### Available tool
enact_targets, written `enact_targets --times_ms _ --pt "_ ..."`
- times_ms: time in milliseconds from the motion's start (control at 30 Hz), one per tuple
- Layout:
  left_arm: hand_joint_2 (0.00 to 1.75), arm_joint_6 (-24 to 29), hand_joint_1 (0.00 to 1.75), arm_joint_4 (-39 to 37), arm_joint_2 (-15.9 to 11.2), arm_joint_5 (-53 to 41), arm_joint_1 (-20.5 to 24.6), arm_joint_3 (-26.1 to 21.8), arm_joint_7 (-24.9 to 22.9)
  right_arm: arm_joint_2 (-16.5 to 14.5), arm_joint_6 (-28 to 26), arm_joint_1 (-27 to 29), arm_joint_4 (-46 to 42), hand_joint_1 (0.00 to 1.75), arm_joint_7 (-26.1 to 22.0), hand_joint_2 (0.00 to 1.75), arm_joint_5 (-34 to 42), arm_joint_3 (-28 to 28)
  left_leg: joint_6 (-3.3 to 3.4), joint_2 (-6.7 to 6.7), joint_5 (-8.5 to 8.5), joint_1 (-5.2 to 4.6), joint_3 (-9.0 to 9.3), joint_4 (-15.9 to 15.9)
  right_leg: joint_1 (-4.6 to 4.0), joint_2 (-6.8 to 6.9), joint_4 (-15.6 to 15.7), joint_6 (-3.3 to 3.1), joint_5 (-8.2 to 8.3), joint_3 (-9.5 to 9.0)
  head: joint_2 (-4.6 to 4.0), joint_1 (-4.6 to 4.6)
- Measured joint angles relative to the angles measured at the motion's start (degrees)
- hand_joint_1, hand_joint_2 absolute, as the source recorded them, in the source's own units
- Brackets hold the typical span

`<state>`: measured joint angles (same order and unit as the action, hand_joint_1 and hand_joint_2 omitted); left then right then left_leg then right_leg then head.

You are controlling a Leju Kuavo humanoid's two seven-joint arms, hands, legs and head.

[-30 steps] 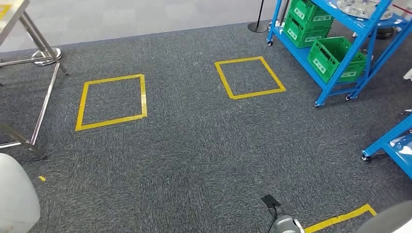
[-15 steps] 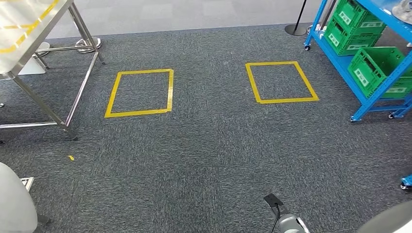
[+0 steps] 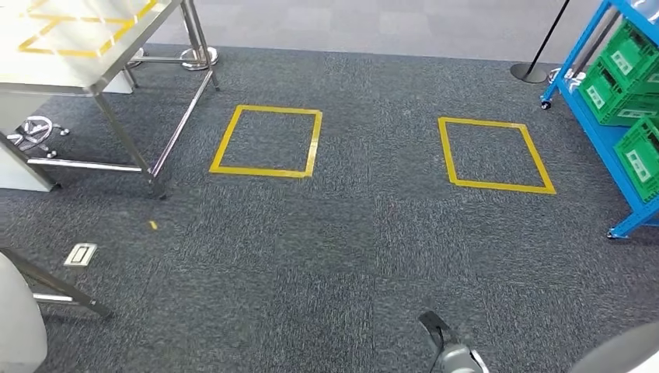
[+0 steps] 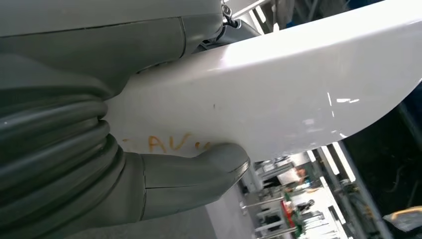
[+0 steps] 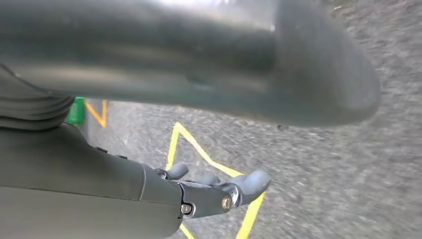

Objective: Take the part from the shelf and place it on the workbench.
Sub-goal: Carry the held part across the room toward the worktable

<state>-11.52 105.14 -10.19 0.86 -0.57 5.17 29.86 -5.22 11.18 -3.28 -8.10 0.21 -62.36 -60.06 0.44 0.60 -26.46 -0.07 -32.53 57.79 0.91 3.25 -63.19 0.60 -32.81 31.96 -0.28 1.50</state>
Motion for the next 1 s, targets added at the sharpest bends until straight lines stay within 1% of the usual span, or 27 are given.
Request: enact_targets --times_ms 33,67,100,133,167,200,233,267,300,333,400,433,467,533,567,600,633,667,700,767,800,833,867,900,933,967,1000 --pt "1.75 -0.1 1.75 0.0 0.1 -0.1 0.5 0.0 -0.2 -0.1 -0.1 0.0 0.0 0.00 0.1 0.00 0.1 0.0 0.16 -0.57 0.07 0.04 0.00 0.0 0.05 -1.71 -3.4 0.12 -1.65 1.57 0.00 0.11" --pt "1.75 -0.2 1.75 -0.1 0.2 -0.2 0.8 0.0 -0.3 -0.2 -0.2 0.1 0.0 0.00 0.3 0.00 0.2 0.0 0.29 -1.21 0.11 0.05 -0.05 0.0 0.06 -2.58 -7.2 0.16 -3.17 3.57 0.00 0.19" --pt "1.75 -0.2 1.75 -0.3 0.3 -0.2 1.0 0.0 -0.4 -0.2 -0.2 0.2 0.0 0.00 0.3 0.00 0.2 0.0 0.30 -1.91 0.10 0.05 -0.08 0.1 0.06 -2.94 -10.2 0.19 -3.94 5.31 0.00 0.25" --pt "1.75 -0.2 1.75 -0.5 0.4 -0.2 1.0 0.0 -0.3 -0.3 -0.3 0.3 0.0 0.00 0.3 0.00 0.2 0.0 0.28 -2.65 0.07 0.05 -0.10 0.2 0.07 -3.08 -11.5 0.18 -3.63 6.34 0.00 0.25" --pt "1.75 -0.2 1.75 -0.6 0.4 -0.2 1.1 0.0 -0.2 -0.4 -0.3 0.3 0.0 0.00 0.2 0.00 0.2 0.0 0.22 -3.38 0.01 0.07 -0.11 0.3 0.10 -3.17 -10.6 0.14 -2.21 6.36 0.00 0.26" --pt "1.75 -0.2 1.75 -0.7 0.4 -0.2 1.2 0.0 -0.1 -0.5 -0.3 0.3 0.0 0.00 0.2 0.00 0.2 0.0 0.08 -4.11 -0.08 0.12 -0.12 0.5 0.17 -3.45 -7.6 0.09 0.01 5.32 0.00 0.25" --pt "1.75 -0.2 1.75 -0.8 0.4 -0.2 1.4 0.0 0.0 -0.5 -0.3 0.3 0.0 0.00 0.2 0.00 0.2 0.0 -0.12 -4.78 -0.22 0.18 -0.20 0.7 0.31 -4.51 -3.6 0.02 2.01 3.80 0.00 0.25" --pt "1.75 -0.1 1.75 -0.9 0.4 -0.1 1.7 0.0 0.1 -0.5 -0.3 0.3 0.0 0.00 0.3 0.00 0.2 0.0 -0.41 -5.45 -0.37 0.16 -0.39 1.1 0.39 -5.73 -0.2 0.01 3.39 2.47 0.00 0.24" --pt "1.75 -0.1 1.75 -0.9 0.4 -0.1 2.1 0.0 0.1 -0.5 -0.2 0.2 0.0 0.00 0.3 0.00 0.2 0.0 -0.78 -6.10 -0.43 0.17 -0.64 1.3 0.45 -6.64 2.0 -0.03 4.08 1.61 0.00 0.22" --pt "1.75 0.0 1.75 -1.0 0.4 -0.1 2.4 0.0 0.2 -0.6 -0.2 0.2 0.0 0.00 0.3 0.00 0.2 0.0 -1.18 -6.70 -0.40 0.21 -0.90 1.3 0.39 -7.25 2.9 -0.15 4.10 1.28 0.00 0.23" --pt "1.75 0.1 1.75 -1.0 0.4 -0.2 2.7 -0.1 0.2 -0.8 -0.2 0.1 0.0 0.00 0.3 0.00 0.2 0.0 -1.98 -7.64 -0.15 0.32 -1.25 1.1 0.30 -6.20 3.2 -0.72 4.20 1.19 0.00 0.22" --pt "1.75 0.1 1.75 -1.0 0.3 -0.3 2.8 -0.1 0.2 -0.9 -0.2 0.0 0.0 0.00 0.3 0.00 0.2 0.0 -2.29 -7.02 -0.24 0.30 -1.42 1.2 0.33 -5.63 3.4 -1.10 4.34 0.99 0.00 0.19" --pt "1.75 0.2 1.75 -1.0 0.3 -0.4 3.0 -0.2 0.2 -1.0 -0.2 0.0 0.0 0.00 0.3 0.00 0.2 0.0 -2.56 -5.70 -0.87 0.23 -1.93 2.1 0.42 -4.95 3.6 -1.54 4.46 0.78 0.00 0.14" --pt "1.75 0.3 1.75 -1.1 0.3 -0.6 3.5 -0.3 0.2 -1.0 -0.2 0.1 0.0 0.00 0.3 0.00 0.3 0.0 -2.99 -2.43 -3.74 0.20 -4.40 7.2 0.40 -3.56 3.9 -2.17 4.51 0.51 0.00 0.08" --pt "1.75 0.3 1.75 -1.2 0.3 -0.6 3.7 -0.3 0.2 -1.1 -0.3 0.2 0.0 0.00 0.3 0.00 0.3 0.0 -3.19 -1.60 -5.49 0.28 -6.23 10.9 0.33 -2.81 3.9 -2.38 4.44 0.50 0.00 0.06" --pt "1.75 0.3 1.75 -1.3 0.3 -0.6 3.8 -0.4 0.2 -1.1 -0.3 0.3 0.0 0.00 0.4 0.00 0.3 0.0 -3.35 -1.34 -6.70 0.38 -7.84 14.2 0.29 -2.07 3.9 -2.43 4.37 0.50 0.00 0.07" --pt "1.75 0.3 1.75 -1.6 0.3 -0.6 3.9 -0.4 0.2 -1.1 -0.4 0.3 0.0 0.00 0.4 0.00 0.3 0.0 -3.45 -1.23 -6.98 0.45 -8.75 16.0 0.27 -1.34 3.9 -2.45 4.29 0.47 0.00 0.05" --pt "1.75 0.2 1.75 -1.8 0.3 -0.6 4.1 -0.4 0.2 -1.2 -0.5 0.2 0.0 0.00 0.5 0.00 0.4 0.0 -3.48 -1.08 -6.18 0.49 -8.58 15.8 0.27 -0.62 3.9 -2.42 4.20 0.40 0.00 0.05" --pt "1.75 0.1 1.75 -2.0 0.2 -0.6 4.4 -0.4 0.2 -1.3 -0.6 0.1 0.0 0.00 0.5 0.00 0.6 0.0 -3.42 -0.71 -4.53 0.49 -7.29 13.4 0.27 0.05 3.9 -2.34 4.08 0.25 0.00 0.05" --pt "1.75 0.0 1.75 -2.4 0.2 -0.6 5.2 -0.3 0.2 -1.6 -0.7 0.0 0.0 0.00 0.6 0.00 0.9 0.0 -2.92 1.50 -1.20 0.17 -3.17 5.6 0.14 1.29 3.9 -1.99 3.76 -0.17 0.00 0.04" --pt "1.75 0.0 1.75 -2.5 0.2 -0.6 5.5 -0.3 0.2 -1.8 -0.7 0.0 0.0 0.00 0.6 0.00 1.0 0.0 -2.48 2.45 -0.39 -0.06 -1.67 2.8 0.03 1.82 3.9 -1.72 3.60 -0.35 0.00 0.05" --pt "1.75 0.0 1.75 -2.6 0.3 -0.6 5.8 -0.3 0.2 -1.9 -0.7 -0.1 0.0 0.00 0.6 0.00 1.1 0.0 -2.06 3.01 -0.17 -0.30 -0.90 1.2 -0.08 2.33 3.9 -1.42 3.47 -0.49 0.00 0.05" --pt "1.75 0.0 1.75 -2.7 0.3 -0.6 5.9 -0.3 0.2 -2.0 -0.7 -0.1 0.0 0.00 0.6 0.00 1.1 0.0 -1.66 2.80 -0.34 -0.50 -0.86 0.9 -0.16 2.85 4.0 -1.11 3.41 -0.60 0.00 0.05" --pt "1.75 0.0 1.75 -2.9 0.3 -0.6 5.9 -0.2 0.2 -2.1 -0.8 -0.2 0.0 0.00 0.6 0.00 1.1 0.0 -1.27 2.08 -0.17 -0.47 -0.88 0.8 -0.18 3.42 4.0 -0.79 3.35 -0.77 0.00 0.06" --pt "1.75 0.0 1.75 -3.0 0.3 -0.6 5.9 -0.2 0.1 -2.2 -0.8 -0.3 0.0 0.00 0.6 0.00 1.2 -0.1 -0.94 1.46 -0.01 -0.36 -0.84 0.6 -0.09 3.42 4.0 -0.44 3.18 -0.87 0.00 0.06" --pt "1.75 0.0 1.75 -3.0 0.3 -0.6 5.9 -0.1 0.1 -2.3 -0.8 -0.4 0.0 0.00 0.5 0.00 1.2 -0.1 -0.57 0.88 0.16 -0.20 -0.75 0.4 -0.01 2.60 3.3 -0.14 2.64 -0.71 0.00 0.07" --pt "1.75 0.0 1.75 -3.1 0.3 -0.6 5.9 -0.1 0.1 -2.4 -0.8 -0.4 0.0 0.00 0.5 0.00 1.3 -0.1 -0.22 0.37 0.33 0.00 -0.63 0.2 0.08 1.21 1.6 0.13 1.60 -0.02 0.00 0.13"
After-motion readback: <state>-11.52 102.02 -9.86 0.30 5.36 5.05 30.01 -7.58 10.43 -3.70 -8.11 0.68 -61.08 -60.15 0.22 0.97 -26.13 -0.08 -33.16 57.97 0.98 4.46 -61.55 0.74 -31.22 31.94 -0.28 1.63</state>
